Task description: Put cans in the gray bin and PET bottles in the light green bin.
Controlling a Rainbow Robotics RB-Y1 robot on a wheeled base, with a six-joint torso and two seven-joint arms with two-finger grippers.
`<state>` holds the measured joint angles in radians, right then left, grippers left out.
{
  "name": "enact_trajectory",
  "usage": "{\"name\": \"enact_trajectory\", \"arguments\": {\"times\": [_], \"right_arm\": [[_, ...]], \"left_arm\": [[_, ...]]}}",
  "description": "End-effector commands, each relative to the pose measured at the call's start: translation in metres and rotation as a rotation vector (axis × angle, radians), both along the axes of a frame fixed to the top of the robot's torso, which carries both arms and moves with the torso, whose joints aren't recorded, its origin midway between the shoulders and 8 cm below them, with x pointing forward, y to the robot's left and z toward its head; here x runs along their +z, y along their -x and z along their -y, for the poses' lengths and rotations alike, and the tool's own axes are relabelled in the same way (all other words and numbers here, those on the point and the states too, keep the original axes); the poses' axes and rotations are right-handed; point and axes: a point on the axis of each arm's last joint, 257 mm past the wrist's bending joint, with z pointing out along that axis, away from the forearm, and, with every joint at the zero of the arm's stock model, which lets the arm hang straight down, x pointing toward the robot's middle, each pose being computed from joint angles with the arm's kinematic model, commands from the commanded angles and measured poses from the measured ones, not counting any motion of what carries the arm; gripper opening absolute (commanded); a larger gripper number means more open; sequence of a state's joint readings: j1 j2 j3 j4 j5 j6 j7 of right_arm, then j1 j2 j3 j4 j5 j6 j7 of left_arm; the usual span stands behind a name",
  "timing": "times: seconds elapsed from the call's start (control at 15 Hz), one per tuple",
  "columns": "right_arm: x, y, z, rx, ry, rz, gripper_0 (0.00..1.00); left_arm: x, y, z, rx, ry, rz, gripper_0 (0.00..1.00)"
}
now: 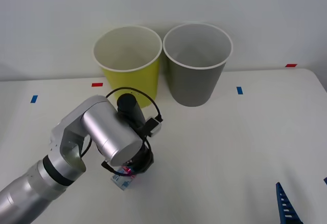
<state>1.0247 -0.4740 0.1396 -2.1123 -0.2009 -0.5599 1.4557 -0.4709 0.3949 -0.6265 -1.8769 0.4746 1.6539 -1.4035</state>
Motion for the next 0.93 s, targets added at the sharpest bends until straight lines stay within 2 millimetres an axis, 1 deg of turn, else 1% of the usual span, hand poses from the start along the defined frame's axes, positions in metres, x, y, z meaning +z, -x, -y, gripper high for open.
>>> {"name": "enact_trajectory", "arguments": {"times": [0.07,0.2,0.27,0.4,0.53,0.67,0.73,0.93], "right_arm": [[0.0,0.0,0.0,0.0,0.0,0.0,1.0],[0.0,0.0,0.0,0.0,0.0,0.0,1.0],[0.0,0.0,0.0,0.0,0.0,0.0,1.0],[0.0,0.0,0.0,0.0,0.0,0.0,1.0],[0.0,0.0,0.0,0.0,0.0,0.0,1.0],[0.0,0.0,0.0,0.0,0.0,0.0,1.0],[0.0,0.0,0.0,0.0,0.0,0.0,1.0],[0.0,0.0,0.0,0.0,0.0,0.0,1.0]], "left_arm": [[0.016,0.003,0.006,-0.035,0.048,0.067,0.0],[0.03,0.004,0.007,-0.076,0.086,0.113,0.0],[0.041,0.002,0.006,-0.095,0.103,0.147,0.0],[0.066,-0.001,0.006,-0.1,0.15,0.202,0.0],[0.101,-0.001,0.004,-0.075,0.252,0.249,0.0],[0.123,0.006,-0.001,-0.06,0.304,0.301,0.0],[0.137,0.017,-0.005,-0.049,0.363,0.318,0.0],[0.159,0.025,-0.008,-0.064,0.421,0.345,0.0]]}}
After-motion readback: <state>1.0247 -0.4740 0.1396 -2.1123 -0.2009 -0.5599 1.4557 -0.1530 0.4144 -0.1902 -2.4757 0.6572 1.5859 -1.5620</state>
